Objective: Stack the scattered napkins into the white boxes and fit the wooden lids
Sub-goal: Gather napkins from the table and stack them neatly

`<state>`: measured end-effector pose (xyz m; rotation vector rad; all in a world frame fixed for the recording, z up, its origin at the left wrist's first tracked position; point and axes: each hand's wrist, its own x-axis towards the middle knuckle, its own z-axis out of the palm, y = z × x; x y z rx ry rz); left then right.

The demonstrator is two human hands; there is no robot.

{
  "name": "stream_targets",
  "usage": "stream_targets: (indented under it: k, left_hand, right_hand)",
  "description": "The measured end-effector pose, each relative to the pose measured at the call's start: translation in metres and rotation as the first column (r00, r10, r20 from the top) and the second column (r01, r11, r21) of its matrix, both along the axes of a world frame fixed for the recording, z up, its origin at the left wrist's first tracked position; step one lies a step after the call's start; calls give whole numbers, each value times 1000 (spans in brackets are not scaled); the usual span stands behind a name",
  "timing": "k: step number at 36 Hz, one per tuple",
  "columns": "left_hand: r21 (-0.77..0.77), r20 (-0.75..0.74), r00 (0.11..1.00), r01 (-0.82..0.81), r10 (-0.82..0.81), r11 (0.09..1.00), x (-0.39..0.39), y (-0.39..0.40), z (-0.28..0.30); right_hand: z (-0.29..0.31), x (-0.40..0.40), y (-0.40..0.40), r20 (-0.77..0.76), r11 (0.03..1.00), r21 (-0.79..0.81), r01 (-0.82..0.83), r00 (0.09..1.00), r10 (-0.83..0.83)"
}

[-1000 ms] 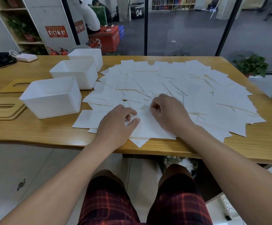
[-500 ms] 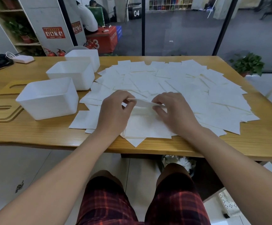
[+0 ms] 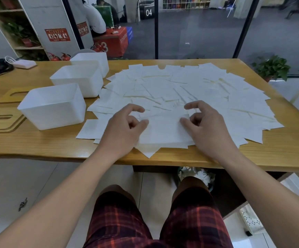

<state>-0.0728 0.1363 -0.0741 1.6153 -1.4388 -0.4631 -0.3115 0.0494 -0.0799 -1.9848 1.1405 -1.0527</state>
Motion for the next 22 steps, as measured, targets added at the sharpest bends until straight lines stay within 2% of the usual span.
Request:
stream_targets:
  k: [8, 18, 22]
  left_hand:
    - [39, 227, 972, -66, 55, 997, 8, -9, -15]
    - [-26, 435, 895, -93, 96, 995, 11, -10, -16]
    - [-75, 423, 895, -120, 140, 990, 26, -5, -14]
  right_hand:
    - [-14, 1, -2, -152, 998, -30, 51, 987, -55]
    - [-20, 6, 0, -205, 995, -60, 76, 975, -87]
    - [-19, 4, 2, -154, 997, -46, 65, 986, -72]
